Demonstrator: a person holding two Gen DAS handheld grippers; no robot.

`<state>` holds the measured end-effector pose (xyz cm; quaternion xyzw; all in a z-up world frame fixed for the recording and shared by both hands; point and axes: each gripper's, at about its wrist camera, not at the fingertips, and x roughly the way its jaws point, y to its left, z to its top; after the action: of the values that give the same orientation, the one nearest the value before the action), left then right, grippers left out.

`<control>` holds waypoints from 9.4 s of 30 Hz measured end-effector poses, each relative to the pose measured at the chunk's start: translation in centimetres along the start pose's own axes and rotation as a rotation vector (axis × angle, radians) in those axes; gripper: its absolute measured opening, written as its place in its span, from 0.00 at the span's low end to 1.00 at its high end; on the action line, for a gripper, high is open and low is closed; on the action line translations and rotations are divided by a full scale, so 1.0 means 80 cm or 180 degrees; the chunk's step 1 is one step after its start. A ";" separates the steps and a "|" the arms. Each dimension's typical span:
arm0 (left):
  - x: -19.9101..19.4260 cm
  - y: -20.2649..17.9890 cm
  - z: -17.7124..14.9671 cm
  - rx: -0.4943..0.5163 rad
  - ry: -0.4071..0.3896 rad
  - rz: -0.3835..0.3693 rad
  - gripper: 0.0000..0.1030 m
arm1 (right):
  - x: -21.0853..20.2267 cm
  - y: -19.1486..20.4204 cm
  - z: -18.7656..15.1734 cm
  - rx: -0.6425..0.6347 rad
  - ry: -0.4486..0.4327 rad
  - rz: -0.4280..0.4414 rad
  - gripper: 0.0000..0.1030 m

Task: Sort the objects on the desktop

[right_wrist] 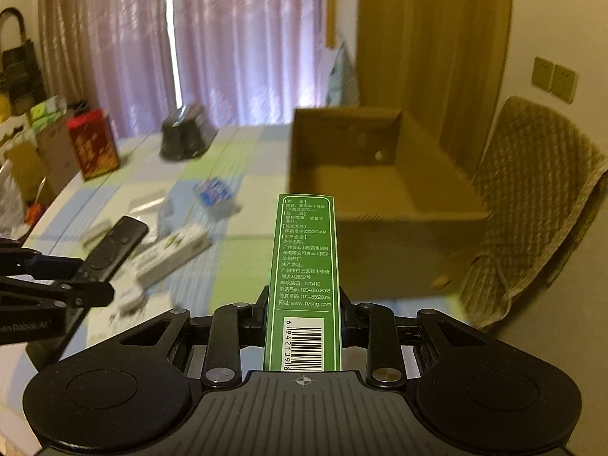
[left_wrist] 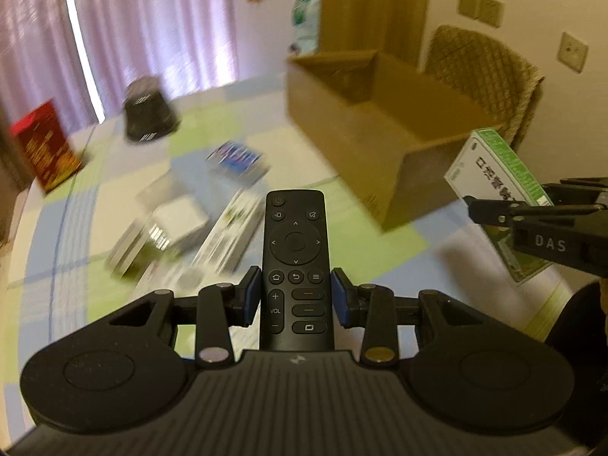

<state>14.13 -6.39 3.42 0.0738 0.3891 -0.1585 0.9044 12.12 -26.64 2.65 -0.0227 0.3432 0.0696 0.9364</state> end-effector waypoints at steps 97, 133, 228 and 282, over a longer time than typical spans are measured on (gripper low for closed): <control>0.029 0.211 -0.106 0.0143 0.0517 0.0494 0.73 | 0.162 0.192 0.019 -0.1109 0.0770 0.1304 0.78; 0.122 0.208 -0.089 0.0409 0.0634 -0.0003 0.42 | 0.213 0.208 0.026 -0.1114 0.1322 0.1294 0.38; 0.200 -0.066 0.216 0.0515 0.0033 -0.0670 0.66 | 0.186 -0.183 0.125 0.0416 0.0485 -0.0004 0.38; 0.013 0.098 -0.098 0.0665 0.0584 -0.0241 0.83 | 0.047 0.045 -0.021 0.0002 0.0741 0.0819 0.75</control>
<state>12.12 2.74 -2.63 0.1670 0.4540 -0.2247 0.8459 13.34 -22.77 -1.01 0.0139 0.4495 0.1857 0.8737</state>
